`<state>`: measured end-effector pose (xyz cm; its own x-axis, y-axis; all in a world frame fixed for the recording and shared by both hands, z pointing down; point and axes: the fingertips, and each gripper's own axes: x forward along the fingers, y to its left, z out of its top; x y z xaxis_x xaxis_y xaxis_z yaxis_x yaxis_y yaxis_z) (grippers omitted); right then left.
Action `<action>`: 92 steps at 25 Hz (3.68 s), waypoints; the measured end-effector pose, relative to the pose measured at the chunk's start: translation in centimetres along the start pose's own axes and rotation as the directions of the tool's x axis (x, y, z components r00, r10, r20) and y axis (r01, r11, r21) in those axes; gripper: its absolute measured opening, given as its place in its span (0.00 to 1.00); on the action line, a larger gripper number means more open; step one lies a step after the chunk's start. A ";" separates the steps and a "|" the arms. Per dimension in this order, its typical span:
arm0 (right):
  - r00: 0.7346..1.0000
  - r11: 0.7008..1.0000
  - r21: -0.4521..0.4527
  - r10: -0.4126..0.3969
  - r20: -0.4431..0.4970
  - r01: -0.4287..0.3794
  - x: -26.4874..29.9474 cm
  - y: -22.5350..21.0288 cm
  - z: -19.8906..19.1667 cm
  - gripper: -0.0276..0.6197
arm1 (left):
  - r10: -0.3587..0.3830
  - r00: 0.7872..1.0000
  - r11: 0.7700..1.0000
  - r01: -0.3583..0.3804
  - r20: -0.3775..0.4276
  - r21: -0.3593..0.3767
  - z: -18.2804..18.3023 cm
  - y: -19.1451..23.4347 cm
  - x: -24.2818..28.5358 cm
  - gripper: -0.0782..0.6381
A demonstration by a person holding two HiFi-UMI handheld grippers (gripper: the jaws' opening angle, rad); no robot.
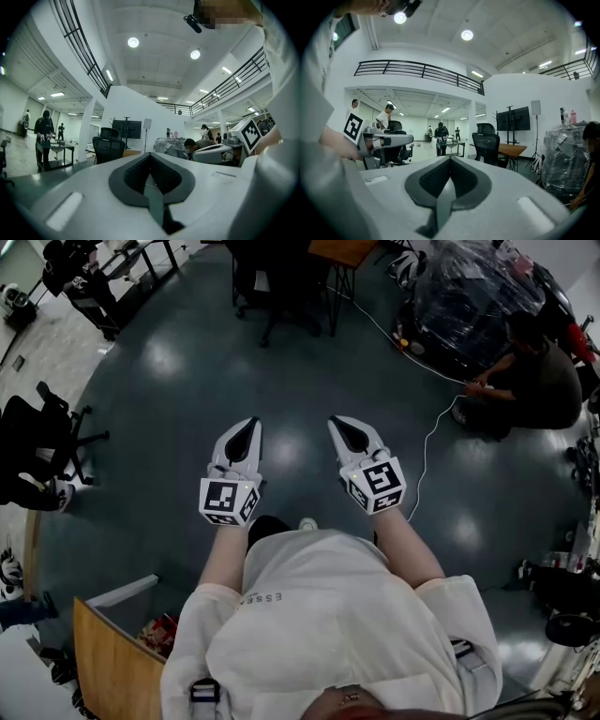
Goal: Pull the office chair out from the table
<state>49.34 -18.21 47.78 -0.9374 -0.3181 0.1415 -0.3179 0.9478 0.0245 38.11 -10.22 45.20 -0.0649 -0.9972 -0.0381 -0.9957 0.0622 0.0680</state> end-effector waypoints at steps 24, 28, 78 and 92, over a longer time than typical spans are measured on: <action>0.998 0.997 0.058 -0.056 -0.017 0.057 21.2 -8.2 1.5 0.03 | 0.013 1.000 1.000 -0.013 -0.018 -0.011 -0.1 18.2 14.0 0.13; 0.994 0.992 0.065 -0.111 -0.015 0.112 27.9 -11.6 3.5 0.03 | -0.005 1.000 1.000 0.005 -0.007 -0.012 1.7 24.8 19.2 0.13; 0.784 0.710 -0.401 -0.620 0.035 0.579 77.8 -45.5 20.9 0.38 | -0.503 0.859 0.739 0.483 -0.092 0.470 11.0 65.9 78.8 0.36; 0.852 0.636 -0.718 -0.510 -0.117 0.282 82.3 -45.8 23.4 0.50 | -0.579 0.754 0.342 0.570 -0.310 0.747 11.3 62.3 79.8 0.61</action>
<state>-16.59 -88.38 35.20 -0.6205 -0.7515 0.2240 -0.3642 0.5291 0.7664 -29.80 -85.49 35.16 0.5478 -0.8011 0.2413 -0.4263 -0.5154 -0.7434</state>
